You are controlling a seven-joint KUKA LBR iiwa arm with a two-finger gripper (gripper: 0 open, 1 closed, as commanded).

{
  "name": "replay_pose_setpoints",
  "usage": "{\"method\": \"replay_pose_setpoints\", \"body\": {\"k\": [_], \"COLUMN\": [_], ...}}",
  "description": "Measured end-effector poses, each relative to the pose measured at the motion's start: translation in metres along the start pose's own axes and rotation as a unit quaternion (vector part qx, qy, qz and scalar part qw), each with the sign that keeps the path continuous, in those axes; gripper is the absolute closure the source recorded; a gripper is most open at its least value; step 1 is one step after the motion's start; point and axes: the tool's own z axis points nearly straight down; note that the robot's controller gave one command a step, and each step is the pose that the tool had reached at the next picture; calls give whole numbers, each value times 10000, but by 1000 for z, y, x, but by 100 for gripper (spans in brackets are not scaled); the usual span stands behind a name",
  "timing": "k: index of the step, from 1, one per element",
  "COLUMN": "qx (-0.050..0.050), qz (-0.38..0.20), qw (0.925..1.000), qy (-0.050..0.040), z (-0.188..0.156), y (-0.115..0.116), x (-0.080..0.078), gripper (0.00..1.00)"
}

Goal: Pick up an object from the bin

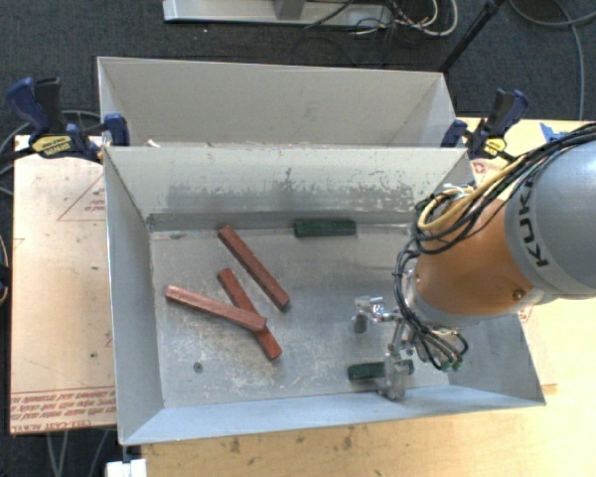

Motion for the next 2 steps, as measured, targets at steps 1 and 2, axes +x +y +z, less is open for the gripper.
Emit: {"method": "replay_pose_setpoints", "body": {"k": [1, 2], "qx": [-11, 8], "qz": [-14, 275], "qw": [10000, 9996], "qy": [61, 4], "z": [2, -227], "y": [1, -24], "x": [3, -24], "gripper": [100, 100]}}
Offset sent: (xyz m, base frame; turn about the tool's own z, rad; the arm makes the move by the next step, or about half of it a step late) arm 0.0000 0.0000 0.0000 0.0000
